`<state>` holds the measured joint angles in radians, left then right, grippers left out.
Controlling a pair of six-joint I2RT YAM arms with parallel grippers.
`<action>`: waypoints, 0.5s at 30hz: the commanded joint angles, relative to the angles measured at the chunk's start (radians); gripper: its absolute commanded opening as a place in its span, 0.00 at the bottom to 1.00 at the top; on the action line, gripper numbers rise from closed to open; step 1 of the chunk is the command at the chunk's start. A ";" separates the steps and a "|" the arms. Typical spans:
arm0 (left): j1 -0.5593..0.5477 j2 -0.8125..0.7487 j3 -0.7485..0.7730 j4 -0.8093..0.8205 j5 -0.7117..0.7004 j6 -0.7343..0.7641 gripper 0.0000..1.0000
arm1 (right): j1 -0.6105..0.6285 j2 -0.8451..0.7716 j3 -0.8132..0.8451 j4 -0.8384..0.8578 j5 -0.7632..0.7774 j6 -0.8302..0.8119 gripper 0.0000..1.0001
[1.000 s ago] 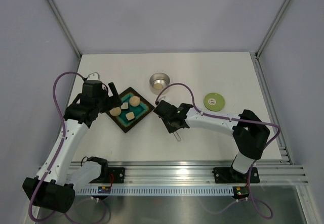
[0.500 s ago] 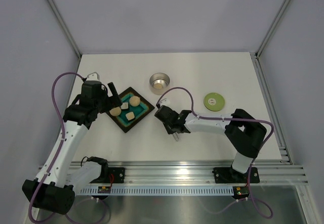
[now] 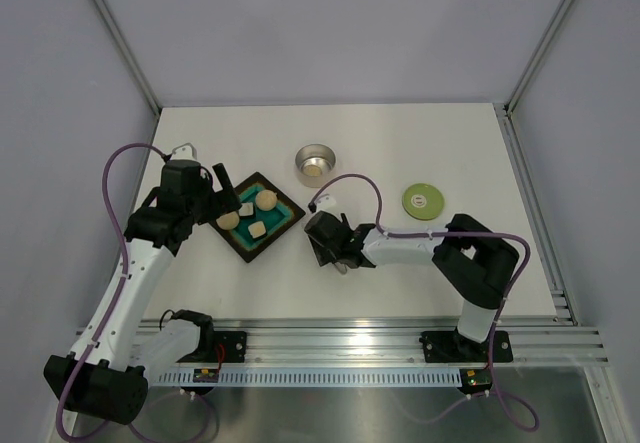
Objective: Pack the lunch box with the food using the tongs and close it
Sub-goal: Adjust the clamp at the center of the board.
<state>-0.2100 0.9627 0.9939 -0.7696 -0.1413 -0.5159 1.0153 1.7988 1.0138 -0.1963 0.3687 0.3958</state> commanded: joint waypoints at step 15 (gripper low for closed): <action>0.006 -0.005 0.011 0.035 0.032 0.005 0.99 | 0.028 -0.087 -0.193 0.129 0.052 0.006 0.74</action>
<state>-0.2092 0.9627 0.9939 -0.7692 -0.1303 -0.5163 1.0214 1.7306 0.8730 -0.0368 0.4076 0.4152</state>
